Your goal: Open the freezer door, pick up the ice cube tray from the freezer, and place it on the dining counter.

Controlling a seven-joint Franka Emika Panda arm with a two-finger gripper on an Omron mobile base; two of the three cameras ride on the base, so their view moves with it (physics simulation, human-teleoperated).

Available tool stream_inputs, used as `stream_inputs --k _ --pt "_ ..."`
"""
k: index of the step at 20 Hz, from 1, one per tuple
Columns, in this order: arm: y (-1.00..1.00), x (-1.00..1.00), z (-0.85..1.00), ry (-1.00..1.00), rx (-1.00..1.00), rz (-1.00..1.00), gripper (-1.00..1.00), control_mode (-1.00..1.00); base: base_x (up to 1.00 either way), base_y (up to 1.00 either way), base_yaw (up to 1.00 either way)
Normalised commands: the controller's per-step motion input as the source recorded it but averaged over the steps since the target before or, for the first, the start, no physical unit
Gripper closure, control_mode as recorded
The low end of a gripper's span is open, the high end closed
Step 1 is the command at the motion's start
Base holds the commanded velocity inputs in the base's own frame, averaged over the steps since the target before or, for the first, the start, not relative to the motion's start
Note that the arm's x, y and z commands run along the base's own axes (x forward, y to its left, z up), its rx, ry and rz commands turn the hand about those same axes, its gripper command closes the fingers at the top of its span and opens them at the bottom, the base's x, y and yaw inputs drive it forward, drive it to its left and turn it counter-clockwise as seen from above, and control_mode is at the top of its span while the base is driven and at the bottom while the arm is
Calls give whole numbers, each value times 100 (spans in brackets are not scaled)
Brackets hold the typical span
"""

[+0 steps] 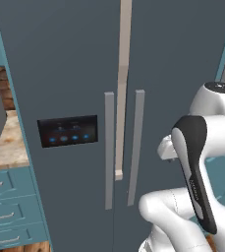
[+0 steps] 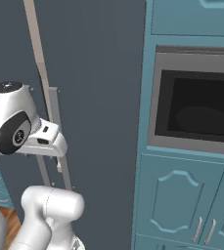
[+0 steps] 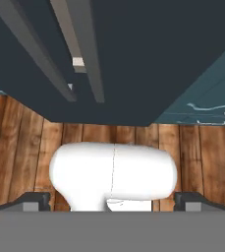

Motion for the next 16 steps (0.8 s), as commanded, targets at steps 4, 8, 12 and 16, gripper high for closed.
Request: stream_inputs --k 4,8,12,16 --pt "0 -28 -9 6 6 0 -100 -100 0 0 0" --pt "1 -14 -6 8 4 0 -100 -100 0 0 0" --pt "0 -8 0 1 0 -3 -100 -100 0 0 0" --pt "0 -5 0 0 0 -8 -100 -100 0 0 0"
